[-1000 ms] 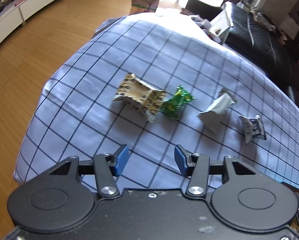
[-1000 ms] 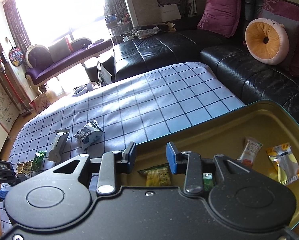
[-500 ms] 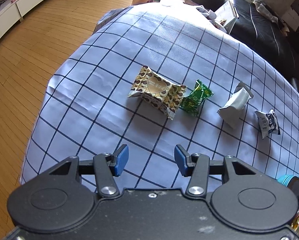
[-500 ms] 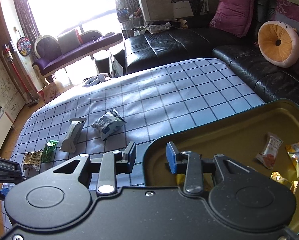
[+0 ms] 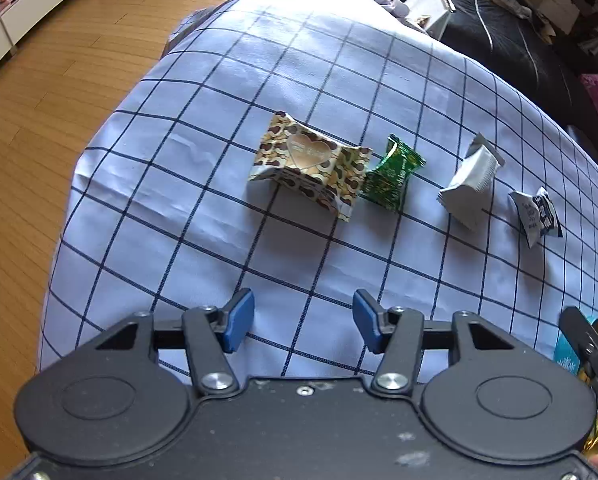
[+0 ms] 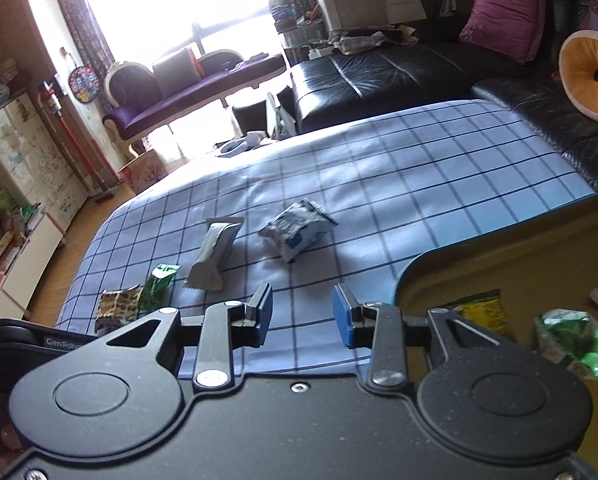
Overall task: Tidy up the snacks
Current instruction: 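Grasp the silver-grey bar packet with the right tool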
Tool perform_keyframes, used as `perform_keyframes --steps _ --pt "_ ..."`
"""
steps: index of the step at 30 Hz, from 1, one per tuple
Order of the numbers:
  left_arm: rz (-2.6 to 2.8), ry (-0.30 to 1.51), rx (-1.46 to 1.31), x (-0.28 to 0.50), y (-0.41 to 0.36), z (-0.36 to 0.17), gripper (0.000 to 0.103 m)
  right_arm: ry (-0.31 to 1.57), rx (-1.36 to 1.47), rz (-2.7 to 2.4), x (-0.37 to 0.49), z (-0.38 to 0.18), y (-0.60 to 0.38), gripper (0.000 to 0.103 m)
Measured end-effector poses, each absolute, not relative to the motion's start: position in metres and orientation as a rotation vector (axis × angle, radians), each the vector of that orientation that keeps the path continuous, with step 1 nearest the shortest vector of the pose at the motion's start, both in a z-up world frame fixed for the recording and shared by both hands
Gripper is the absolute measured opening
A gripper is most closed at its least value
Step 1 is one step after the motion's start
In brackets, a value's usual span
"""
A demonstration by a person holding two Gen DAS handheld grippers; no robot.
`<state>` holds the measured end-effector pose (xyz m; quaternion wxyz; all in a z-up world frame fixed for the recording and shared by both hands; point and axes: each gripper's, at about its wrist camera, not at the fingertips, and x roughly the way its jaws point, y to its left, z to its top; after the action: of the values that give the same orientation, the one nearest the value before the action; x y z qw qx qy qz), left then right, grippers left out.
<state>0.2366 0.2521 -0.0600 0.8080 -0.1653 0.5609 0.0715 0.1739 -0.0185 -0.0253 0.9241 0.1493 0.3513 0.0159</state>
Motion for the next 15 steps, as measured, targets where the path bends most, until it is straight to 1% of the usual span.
perform_keyframes --steps 3,15 --pt "0.142 1.193 -0.325 0.236 0.246 -0.061 0.062 0.751 0.302 0.062 0.179 -0.03 -0.006 0.046" --pt "0.135 1.19 -0.206 0.236 0.227 -0.064 0.066 0.826 0.388 0.124 0.24 -0.038 0.02 0.046"
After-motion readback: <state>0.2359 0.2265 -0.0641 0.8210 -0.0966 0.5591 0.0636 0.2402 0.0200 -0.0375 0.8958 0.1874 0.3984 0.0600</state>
